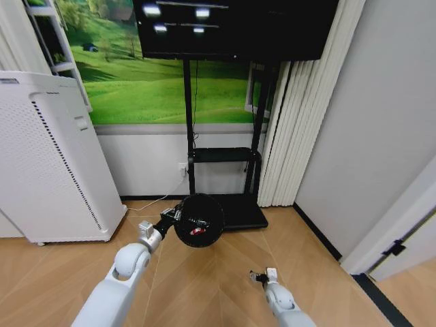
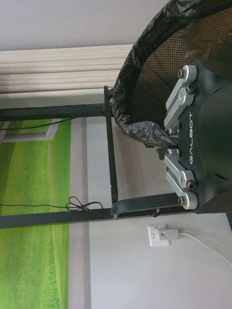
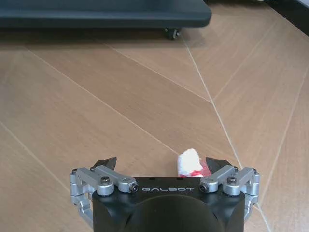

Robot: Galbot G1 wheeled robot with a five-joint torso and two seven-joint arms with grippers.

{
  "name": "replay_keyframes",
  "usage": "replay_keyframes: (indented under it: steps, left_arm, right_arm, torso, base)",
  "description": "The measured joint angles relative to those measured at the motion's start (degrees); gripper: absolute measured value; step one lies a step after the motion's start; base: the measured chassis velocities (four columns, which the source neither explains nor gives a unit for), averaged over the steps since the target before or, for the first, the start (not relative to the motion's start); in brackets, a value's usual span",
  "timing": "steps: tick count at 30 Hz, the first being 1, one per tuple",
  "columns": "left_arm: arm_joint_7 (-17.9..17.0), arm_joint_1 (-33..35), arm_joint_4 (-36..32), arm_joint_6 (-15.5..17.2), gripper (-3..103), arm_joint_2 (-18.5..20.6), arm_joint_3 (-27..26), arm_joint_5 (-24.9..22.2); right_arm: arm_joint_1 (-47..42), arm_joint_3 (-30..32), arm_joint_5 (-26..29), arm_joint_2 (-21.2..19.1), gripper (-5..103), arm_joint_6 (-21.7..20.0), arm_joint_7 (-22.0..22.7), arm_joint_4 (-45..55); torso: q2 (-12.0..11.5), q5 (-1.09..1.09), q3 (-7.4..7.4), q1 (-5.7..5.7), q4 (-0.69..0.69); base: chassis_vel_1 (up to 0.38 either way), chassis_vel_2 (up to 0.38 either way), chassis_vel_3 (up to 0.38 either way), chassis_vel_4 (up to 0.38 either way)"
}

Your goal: Pick up the trash bin and place the garbage on the floor into it.

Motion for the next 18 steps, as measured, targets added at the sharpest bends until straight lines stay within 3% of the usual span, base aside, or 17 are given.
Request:
replay_keyframes:
  steps: [12, 15, 17, 18]
  left_arm:
    - [0.0, 0.6, -0.7, 0.0, 6, 0.6, -0.9, -0.4]
    - [0.0, 0.8, -0.7, 0.0, 6, 0.6, -0.9, -0.4]
    - [0.1, 0.8, -0.8, 0.0, 6, 0.7, -0.9, -0.5]
    - [0.4, 0.9, -1.0, 0.0, 6, 0.8, -0.9, -0.5]
  right_arm:
    - [2.3, 0.7, 1.0, 0.1, 100, 0.5, 1.8, -5.1]
    - [2.5, 0.9, 1.7, 0.3, 91, -0.2, 3.0, -5.5]
    - [2.5, 0.9, 1.8, 0.3, 91, -0.3, 3.1, -5.5]
    - [2.7, 1.0, 1.8, 0.3, 81, -0.5, 3.3, -5.9]
  torso:
    - [0.0, 0.00, 0.00, 0.00, 0.00]
    - [0.0, 0.00, 0.00, 0.00, 0.00]
    - [0.0, 0.00, 0.00, 0.00, 0.00]
    - [0.0, 0.00, 0.00, 0.00, 0.00]
  base:
    - [0.000, 0.000, 0.000, 0.000]
    - [0.000, 0.000, 0.000, 0.000]
    - [0.000, 0.000, 0.000, 0.000]
    - [0.000, 0.000, 0.000, 0.000]
